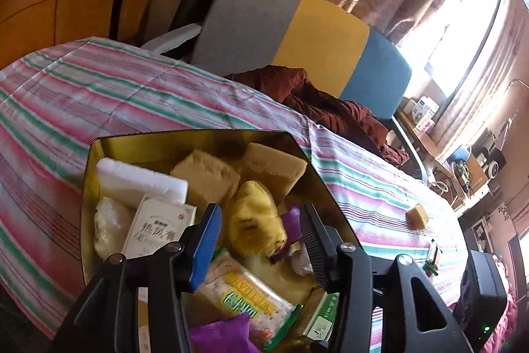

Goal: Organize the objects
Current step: 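Carry the plush toy and green box into the gold tray and release both, then withdraw both open tools from the tray toward the remaining items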

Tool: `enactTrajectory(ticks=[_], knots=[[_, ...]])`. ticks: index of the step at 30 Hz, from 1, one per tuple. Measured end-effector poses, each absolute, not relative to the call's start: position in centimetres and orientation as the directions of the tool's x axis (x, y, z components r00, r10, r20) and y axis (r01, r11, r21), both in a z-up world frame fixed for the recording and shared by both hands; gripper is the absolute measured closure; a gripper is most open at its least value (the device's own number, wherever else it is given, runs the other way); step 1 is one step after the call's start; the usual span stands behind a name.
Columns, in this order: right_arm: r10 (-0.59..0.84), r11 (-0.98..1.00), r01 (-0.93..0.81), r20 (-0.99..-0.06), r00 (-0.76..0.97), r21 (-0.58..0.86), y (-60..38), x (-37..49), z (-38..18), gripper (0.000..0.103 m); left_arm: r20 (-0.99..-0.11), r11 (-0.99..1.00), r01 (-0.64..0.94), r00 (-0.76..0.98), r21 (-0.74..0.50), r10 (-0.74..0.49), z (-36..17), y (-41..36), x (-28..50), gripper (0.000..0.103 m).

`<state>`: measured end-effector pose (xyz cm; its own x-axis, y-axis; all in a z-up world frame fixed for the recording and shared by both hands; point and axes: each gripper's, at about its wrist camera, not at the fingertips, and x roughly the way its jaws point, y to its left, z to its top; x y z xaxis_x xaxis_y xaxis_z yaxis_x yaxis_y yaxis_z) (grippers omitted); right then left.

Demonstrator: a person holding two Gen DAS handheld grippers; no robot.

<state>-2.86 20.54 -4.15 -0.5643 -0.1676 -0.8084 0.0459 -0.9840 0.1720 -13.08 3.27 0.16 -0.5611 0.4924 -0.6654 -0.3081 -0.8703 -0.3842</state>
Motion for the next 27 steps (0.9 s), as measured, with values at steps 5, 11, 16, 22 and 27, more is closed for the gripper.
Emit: enactTrajectory(ticks=[5,11,16,22,27], knots=[[-0.172,-0.983,0.049,-0.804,-0.569,0.175,20.5,-2.4,-3.8,0.009,-0.671,-0.895,-0.273,-0.593,-0.352,0.444,0.0,1.8,-11.6,0.053],[-0.147,-0.987,0.033,-0.796,-0.588,0.157,20.3,-1.9,-3.3,0.006,-0.672,-0.922,-0.287,-0.631,-0.261,0.387,-0.1,2.0,-8.7,0.053],[-0.094,-0.993,0.003,-0.777,-0.623,0.118,20.4,-1.4,-2.3,0.001,-0.669,-0.935,-0.308,-0.660,-0.174,0.342,0.1,3.0,-6.6,0.053],[-0.034,-0.997,-0.029,-0.761,-0.648,0.070,20.4,-0.7,-1.4,0.000,-0.657,-0.938,-0.338,-0.691,-0.074,0.301,0.4,4.2,-4.9,0.053],[0.007,-0.998,-0.054,-0.743,-0.669,0.039,20.7,-0.2,-0.7,0.000,-0.650,-0.934,-0.354,-0.701,-0.041,0.294,0.7,4.7,-4.0,0.053]])
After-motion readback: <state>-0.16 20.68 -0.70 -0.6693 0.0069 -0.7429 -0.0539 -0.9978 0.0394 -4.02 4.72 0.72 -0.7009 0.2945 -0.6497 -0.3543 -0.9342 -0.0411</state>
